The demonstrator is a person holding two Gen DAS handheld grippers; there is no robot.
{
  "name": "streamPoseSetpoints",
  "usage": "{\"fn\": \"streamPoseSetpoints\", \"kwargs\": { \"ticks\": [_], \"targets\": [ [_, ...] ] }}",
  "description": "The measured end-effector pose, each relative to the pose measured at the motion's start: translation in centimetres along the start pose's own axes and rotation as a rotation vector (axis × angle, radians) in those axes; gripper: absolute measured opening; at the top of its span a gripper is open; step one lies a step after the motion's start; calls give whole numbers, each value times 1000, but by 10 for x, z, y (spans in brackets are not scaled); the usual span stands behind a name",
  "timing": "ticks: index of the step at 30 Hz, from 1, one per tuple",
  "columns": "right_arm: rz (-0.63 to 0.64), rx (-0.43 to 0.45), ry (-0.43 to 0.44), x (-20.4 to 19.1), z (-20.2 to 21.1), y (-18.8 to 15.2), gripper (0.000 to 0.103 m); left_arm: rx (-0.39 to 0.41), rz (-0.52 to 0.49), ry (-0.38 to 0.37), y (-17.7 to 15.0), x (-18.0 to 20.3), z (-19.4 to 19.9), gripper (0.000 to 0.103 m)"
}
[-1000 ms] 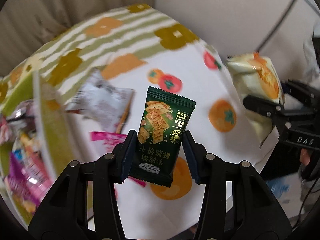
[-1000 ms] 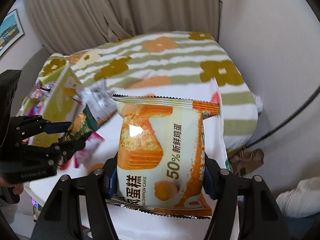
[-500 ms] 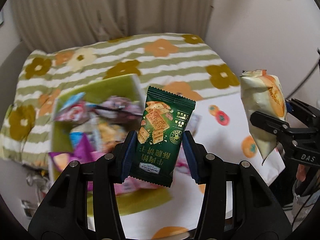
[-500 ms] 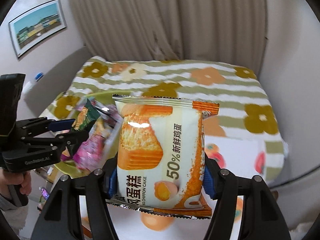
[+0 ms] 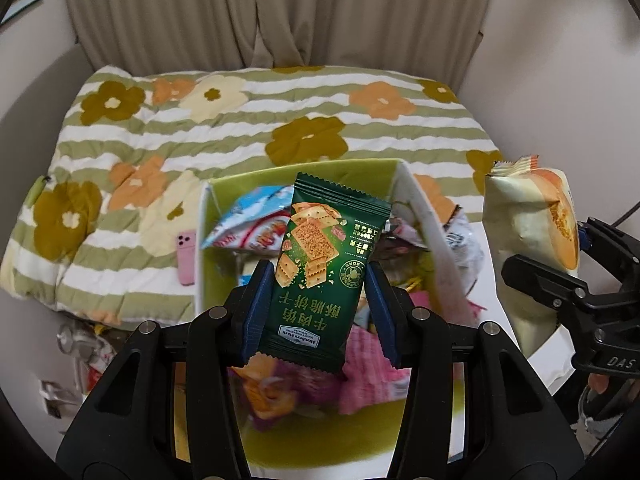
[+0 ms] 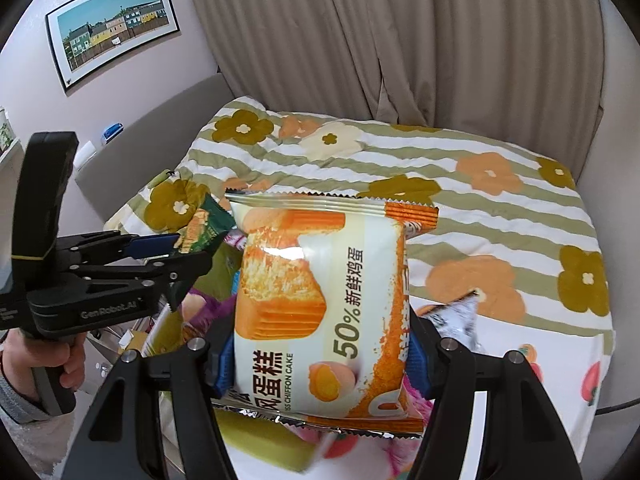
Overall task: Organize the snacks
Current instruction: 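Carry both held packets over the box and lower them inside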
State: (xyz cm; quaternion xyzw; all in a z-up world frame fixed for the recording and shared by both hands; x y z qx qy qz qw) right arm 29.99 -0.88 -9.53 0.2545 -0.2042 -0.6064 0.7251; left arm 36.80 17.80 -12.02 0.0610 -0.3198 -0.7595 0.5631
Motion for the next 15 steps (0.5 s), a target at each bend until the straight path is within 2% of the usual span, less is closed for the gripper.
{"fn": "streamPoseSetpoints", "kwargs": {
  "ticks": [4,6,7,8,15],
  "targets": [
    [-20,-29,-5,-15,-15,6,61,-39,-37,-7,3,-14,-15,45],
    [-32,-44,-12,-18,-21,7,61,-69,-30,10,-1,-21,-21,63],
    [-39,-50,-15,-19,-24,7,61,-75,-26,17,-3,-25,-23,90],
    [-49,-57,-19,-21,-27,6,61,-61,-22,20,-7,-28,-21,103],
    [-85,-104,-46,-28,-43,-1,61,-34,-8,16,-25,-48,-8,103]
  ]
}}
Point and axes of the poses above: each gripper's, at about its wrist camera, not at the fingertips, and z roughly against the way its jaws point, x to its right, y to its top, the point moved 4 cm from there along -z, roughly the way its jaws point, and after that the axes turned 12 degrees about -y, right-handed, at the moved point
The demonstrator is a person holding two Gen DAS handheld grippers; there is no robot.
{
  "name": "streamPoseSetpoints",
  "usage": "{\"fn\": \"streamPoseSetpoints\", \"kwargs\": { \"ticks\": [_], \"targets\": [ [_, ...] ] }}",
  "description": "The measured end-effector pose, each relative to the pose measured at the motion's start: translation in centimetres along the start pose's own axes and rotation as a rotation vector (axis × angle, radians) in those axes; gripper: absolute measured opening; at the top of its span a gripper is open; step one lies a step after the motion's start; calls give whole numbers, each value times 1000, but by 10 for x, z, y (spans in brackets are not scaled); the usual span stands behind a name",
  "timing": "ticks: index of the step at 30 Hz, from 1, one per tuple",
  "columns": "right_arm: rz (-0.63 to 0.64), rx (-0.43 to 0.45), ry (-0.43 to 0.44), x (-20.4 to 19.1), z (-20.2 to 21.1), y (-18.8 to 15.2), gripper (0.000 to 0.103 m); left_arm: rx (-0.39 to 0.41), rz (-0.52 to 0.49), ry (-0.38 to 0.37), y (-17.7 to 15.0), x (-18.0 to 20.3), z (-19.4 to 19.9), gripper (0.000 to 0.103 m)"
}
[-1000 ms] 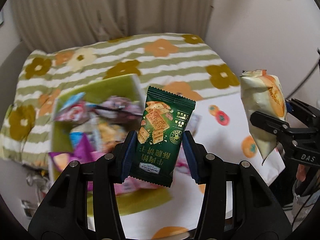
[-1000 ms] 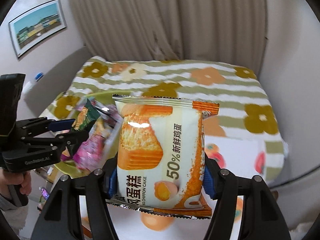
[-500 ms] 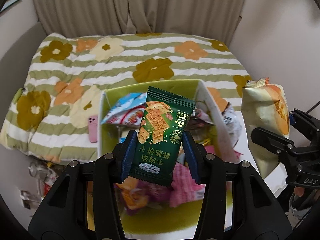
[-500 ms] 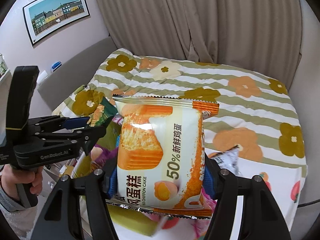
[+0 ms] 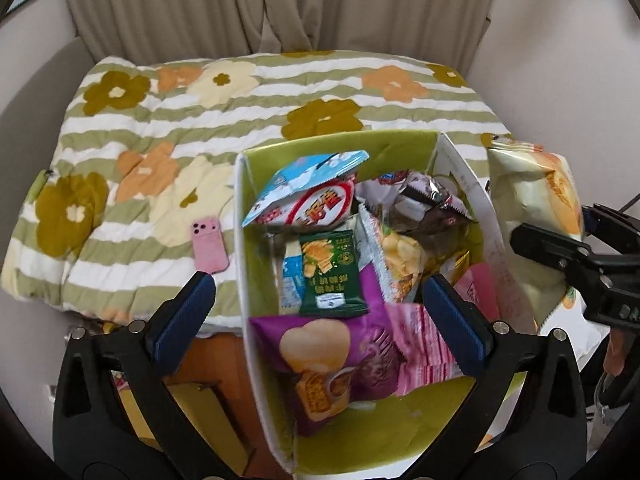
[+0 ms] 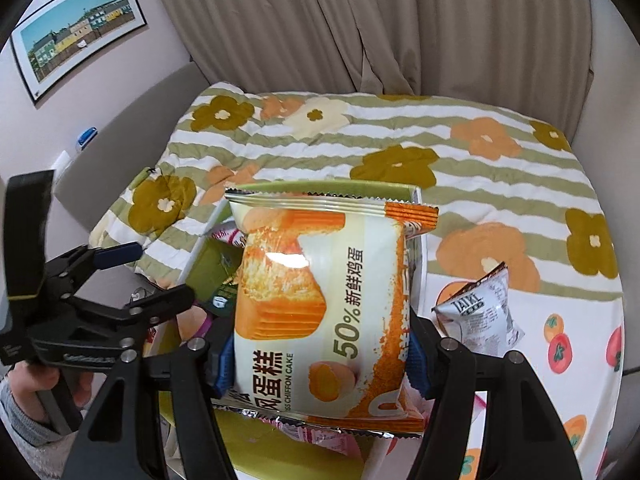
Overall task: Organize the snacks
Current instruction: 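Carry both held packets over the box and lower them inside, then open both grippers to drop the green and orange packets into the box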
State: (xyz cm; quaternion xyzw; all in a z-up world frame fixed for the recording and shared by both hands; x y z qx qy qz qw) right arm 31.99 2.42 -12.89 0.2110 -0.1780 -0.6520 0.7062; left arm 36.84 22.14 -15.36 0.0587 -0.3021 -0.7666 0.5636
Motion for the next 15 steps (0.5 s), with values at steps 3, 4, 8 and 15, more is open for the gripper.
{"fn": "streamPoseSetpoints", "kwargs": {
  "ticks": [3,4,8,15],
  "targets": [
    [-10,-22,-9,-4,-7,-1,61,2,-2,-6,-5,-4,3,103],
    [-10,-30,-13,-6,-9,-1,61,0,-1,-8,-7,-5,3,103],
    [-12,-49,-17,-13,-16,-3,61,-8,13,-21,-11,-12,3,103],
    [-7,-78,0,-23,-23,-3,62,-14,64,-39,-17,-27,3,103]
  ]
}}
Point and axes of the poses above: each gripper's, at about its wrist camera, not at the fingertips, and z roughly against the way its jaws point, x to its right, y to its top, the point moved 4 cm from there along -z, roughly the way its jaws point, and after that the axes turned 12 degrees about -y, right-handed, at the moved point
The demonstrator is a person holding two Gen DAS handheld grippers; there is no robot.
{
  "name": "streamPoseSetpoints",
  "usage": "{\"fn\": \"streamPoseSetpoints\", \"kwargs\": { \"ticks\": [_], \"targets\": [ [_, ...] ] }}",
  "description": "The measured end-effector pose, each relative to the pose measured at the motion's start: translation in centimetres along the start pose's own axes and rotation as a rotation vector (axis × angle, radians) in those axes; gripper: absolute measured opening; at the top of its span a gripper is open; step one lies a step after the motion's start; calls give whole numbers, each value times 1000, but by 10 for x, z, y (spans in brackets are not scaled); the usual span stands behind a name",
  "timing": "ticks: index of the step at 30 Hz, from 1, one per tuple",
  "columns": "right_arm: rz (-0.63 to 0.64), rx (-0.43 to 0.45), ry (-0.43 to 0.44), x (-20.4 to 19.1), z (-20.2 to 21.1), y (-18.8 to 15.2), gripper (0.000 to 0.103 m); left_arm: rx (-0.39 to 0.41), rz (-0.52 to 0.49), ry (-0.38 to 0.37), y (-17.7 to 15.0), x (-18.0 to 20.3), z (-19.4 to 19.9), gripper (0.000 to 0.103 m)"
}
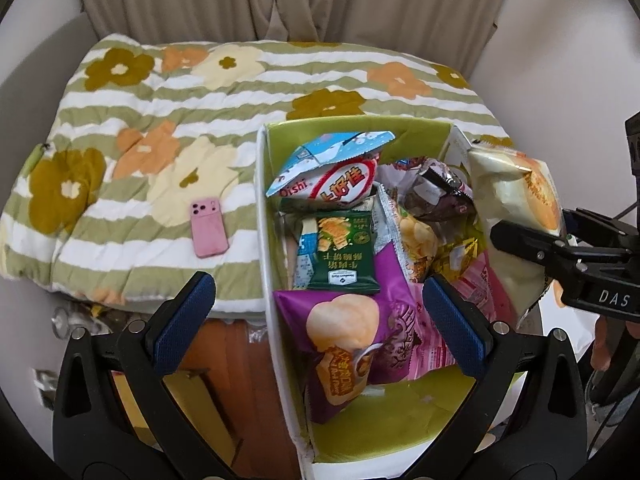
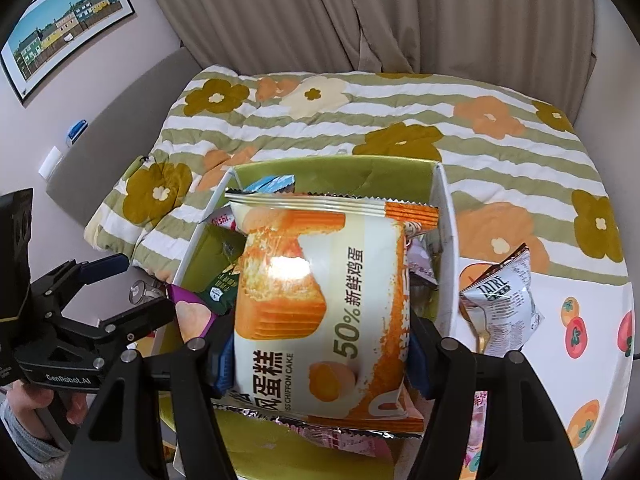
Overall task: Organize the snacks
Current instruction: 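Open both grippers to drop the green and orange packets into the box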
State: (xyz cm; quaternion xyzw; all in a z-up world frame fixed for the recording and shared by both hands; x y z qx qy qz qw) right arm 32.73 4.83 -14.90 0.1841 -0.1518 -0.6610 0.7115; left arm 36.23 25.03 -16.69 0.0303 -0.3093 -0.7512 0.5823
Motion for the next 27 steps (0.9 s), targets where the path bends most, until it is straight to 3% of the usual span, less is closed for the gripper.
{"fn": "streamPoseSetpoints", "kwargs": {
  "ticks": [2,4,5,14,27],
  "targets": [
    [17,-4,9,-4,-1,0,67,1,0,0,-1,0,1,103],
    [21,23,12,-7,2,0,97,0,0,0,-2,0,1,103],
    [16,42,19,-7,5,0,101,-1,1,-1,-3,0,1,103],
    [-25,104,-51,14,21,-14,102,-17,-3,-6,-12,5,-3,103],
    [-54,175,-99,52,69,-20,102,40,-33,-3,-6,42,16,103]
  ]
}}
Point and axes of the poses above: each gripper's, at about its wrist camera, not at the fingertips, and z roughly against the way its jaws point, x to its right, y to its top, the point moved 4 cm from there along -z, roughly the way its jaws point, and after that the axes turned 12 degrees about -y, right-handed, at the moved point
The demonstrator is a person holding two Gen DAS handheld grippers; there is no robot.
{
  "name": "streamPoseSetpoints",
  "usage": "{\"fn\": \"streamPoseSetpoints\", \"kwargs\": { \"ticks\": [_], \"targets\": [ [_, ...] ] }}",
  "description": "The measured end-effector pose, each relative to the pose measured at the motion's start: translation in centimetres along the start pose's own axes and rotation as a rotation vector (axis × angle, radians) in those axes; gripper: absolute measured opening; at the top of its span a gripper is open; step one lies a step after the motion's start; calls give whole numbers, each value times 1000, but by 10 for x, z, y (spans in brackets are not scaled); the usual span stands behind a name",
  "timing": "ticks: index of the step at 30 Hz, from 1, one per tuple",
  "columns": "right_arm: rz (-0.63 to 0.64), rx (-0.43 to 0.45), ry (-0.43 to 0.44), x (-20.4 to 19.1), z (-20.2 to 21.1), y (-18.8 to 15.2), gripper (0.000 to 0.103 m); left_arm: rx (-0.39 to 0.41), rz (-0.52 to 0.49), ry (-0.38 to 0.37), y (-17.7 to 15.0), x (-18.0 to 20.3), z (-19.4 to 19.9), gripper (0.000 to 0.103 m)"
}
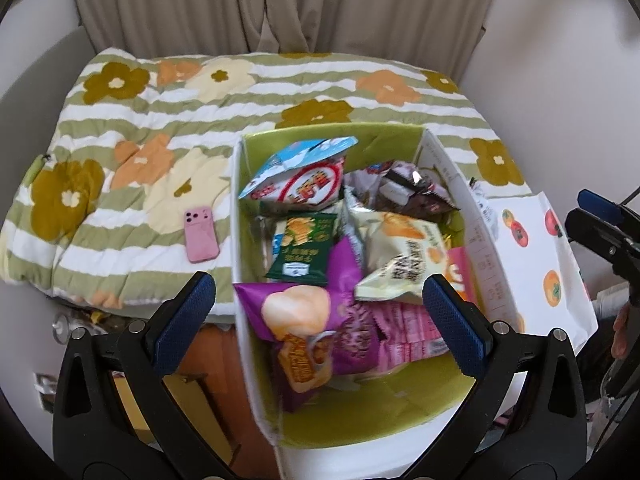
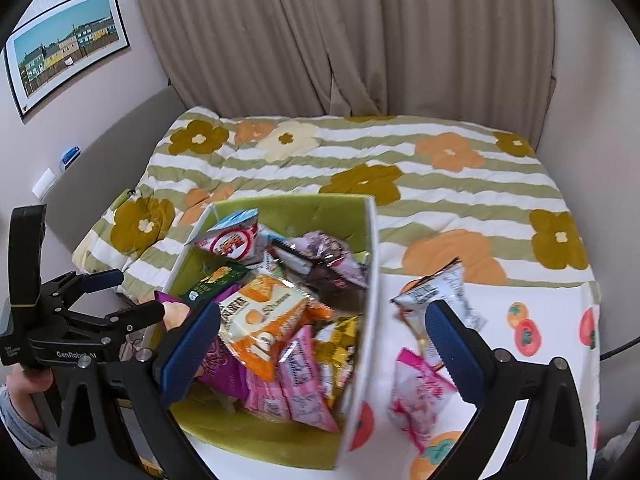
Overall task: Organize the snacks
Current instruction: 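Move both tools toward the white TATRE bag and pink candy bag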
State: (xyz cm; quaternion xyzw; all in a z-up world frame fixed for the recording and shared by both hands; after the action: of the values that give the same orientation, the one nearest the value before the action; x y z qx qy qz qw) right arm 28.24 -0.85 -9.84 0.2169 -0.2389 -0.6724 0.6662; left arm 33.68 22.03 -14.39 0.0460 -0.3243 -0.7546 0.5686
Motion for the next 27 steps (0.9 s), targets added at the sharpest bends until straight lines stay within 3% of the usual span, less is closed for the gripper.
{"fn": "streamPoseSetpoints", "kwargs": {
  "ticks": [10,18,24,27],
  "targets": [
    [-7,33,-31,81,19,-5,102,22,-18,0,-4,80,-7,103],
    [121,33,26,137,13,-8,102,54,29,51,-21,165,-28,103],
    [186,8,112,174,-9,-15,102,87,39,144,-41,222,-53,103],
    [230,-18,140,188,-29,-18,102,79,39,155,-50,243,-70,103]
  ]
}}
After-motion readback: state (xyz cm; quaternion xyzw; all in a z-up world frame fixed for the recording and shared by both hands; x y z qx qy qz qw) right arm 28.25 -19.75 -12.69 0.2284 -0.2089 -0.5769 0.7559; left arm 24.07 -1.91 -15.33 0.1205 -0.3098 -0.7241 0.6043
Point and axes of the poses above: each gripper's, at about its wrist camera, not at the fingertips, and z roughly against the way its jaws point, x to its right, y to its top, the point moved 4 cm from there along -z, roughly the way its jaws point, and after that the axes turned 12 degrees about -y, right-handed, at the moved point
